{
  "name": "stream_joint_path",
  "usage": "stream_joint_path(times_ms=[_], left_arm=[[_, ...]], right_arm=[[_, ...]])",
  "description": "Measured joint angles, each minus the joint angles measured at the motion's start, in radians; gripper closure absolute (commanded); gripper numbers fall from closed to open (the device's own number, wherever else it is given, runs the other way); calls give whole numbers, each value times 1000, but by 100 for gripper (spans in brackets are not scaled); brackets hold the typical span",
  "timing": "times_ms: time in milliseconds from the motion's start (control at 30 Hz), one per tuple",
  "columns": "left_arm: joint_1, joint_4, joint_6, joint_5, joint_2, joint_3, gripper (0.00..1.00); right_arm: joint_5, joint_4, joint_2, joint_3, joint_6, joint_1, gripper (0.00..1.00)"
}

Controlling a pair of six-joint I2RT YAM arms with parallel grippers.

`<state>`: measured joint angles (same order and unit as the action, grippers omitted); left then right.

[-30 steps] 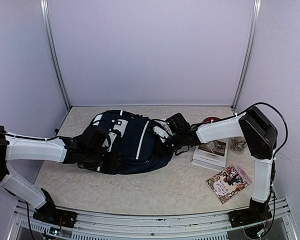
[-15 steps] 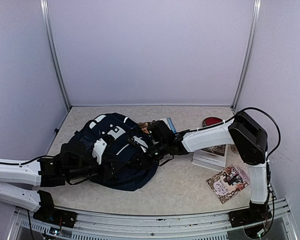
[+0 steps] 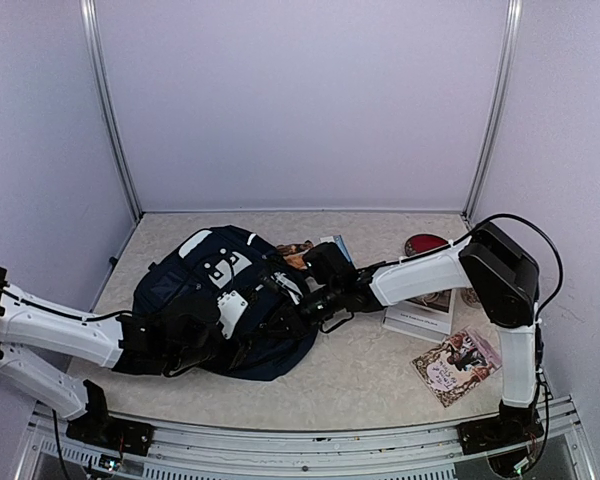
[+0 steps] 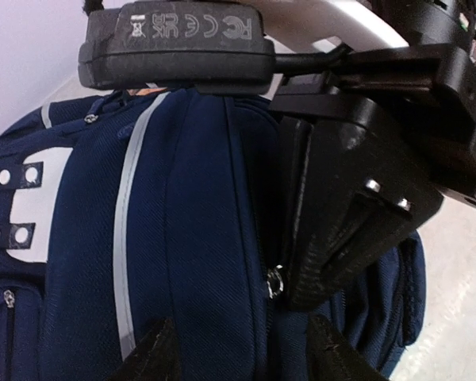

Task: Pack the student bag
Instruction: Hold the student bag at the center of the board.

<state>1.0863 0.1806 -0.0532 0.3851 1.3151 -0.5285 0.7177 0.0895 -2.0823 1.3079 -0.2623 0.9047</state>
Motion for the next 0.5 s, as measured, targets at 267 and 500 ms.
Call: stream_joint_path(times_ms=[267,500], left_arm=[[9,-31,81,117,87,-64,44],[14,-45,121,64,92,-68,54]], right_arm=[[-19,-22,35,-15,7,-13,100],[-28,-59,71,-21,13,-40,100]])
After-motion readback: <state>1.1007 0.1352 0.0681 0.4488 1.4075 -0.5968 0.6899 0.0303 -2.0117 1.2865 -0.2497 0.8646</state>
